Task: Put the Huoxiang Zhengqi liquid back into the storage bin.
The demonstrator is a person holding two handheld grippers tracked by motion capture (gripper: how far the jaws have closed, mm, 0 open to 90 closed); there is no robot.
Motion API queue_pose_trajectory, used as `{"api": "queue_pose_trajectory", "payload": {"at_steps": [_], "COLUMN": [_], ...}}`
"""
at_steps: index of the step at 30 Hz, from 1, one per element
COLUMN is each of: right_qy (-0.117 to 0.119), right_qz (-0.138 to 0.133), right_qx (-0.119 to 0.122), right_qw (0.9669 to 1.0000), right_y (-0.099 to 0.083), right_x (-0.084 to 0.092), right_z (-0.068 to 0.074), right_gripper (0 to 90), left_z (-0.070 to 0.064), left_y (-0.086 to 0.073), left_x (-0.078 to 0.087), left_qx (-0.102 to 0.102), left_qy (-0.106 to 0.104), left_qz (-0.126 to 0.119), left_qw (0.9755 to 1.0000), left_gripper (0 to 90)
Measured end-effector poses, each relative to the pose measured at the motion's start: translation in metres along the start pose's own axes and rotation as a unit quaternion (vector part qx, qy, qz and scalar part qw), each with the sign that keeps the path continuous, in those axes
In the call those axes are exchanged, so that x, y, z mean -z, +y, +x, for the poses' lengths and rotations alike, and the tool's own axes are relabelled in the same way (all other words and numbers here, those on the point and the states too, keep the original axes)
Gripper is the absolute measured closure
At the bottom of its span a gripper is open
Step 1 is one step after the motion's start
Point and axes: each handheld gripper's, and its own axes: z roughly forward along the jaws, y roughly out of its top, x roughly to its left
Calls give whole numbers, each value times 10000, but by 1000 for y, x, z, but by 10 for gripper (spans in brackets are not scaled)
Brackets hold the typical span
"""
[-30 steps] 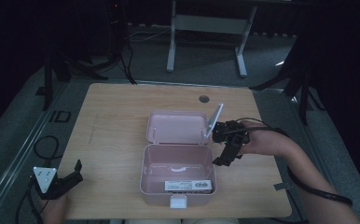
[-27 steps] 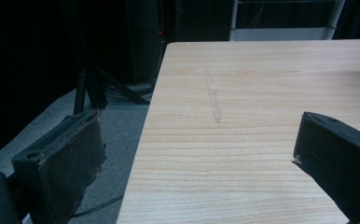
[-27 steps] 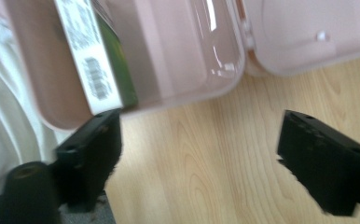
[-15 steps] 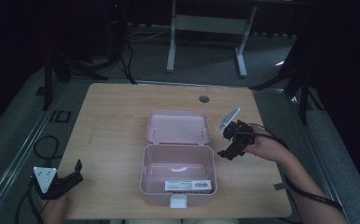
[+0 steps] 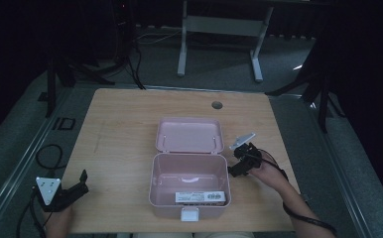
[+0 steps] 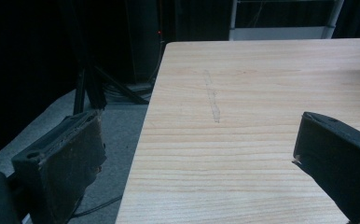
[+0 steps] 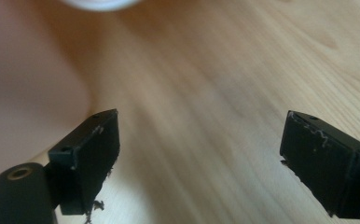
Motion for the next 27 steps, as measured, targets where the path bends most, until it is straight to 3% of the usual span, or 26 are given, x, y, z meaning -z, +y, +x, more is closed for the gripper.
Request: {"api": "queue_pose_trajectory", "payload": {"at_steps": [3, 5, 6, 9, 12, 17, 27], "right_qy": [-241, -308, -409, -379, -613, -795, -1228], "right_qz": [-483, -588, -913, -971, -1057, -1160, -1460], "right_qx": [-257, -330, -555, -702, -847, -1093, -1714], "right_qw": [9982, 9972, 9934, 9921, 9889, 9840, 9666], "right_y": [-10, -12, -20, -25, -35, -45, -72], "right_x": [-6, -7, -9, -11, -11, -5, 11], "right_z": [-3, -3, -7, -10, -15, -23, -39], "right_gripper": [115, 115, 115, 116, 116, 116, 116], "left_z": [0, 0, 0, 0, -1, -1, -1], "left_y": [0, 0, 0, 0, 0, 0, 0], "left_x": [0, 0, 0, 0, 0, 0, 0], "left_qx": [2, -4, -7, -11, -15, -19, -20], "left_qy": [-4, -8, -7, -9, -11, -7, 3], "left_qz": [1, 2, 1, 3, 4, 3, -1], "left_qw": [10000, 10000, 10000, 10000, 10000, 10000, 10000], "left_gripper": [21, 21, 21, 21, 21, 21, 21]}}
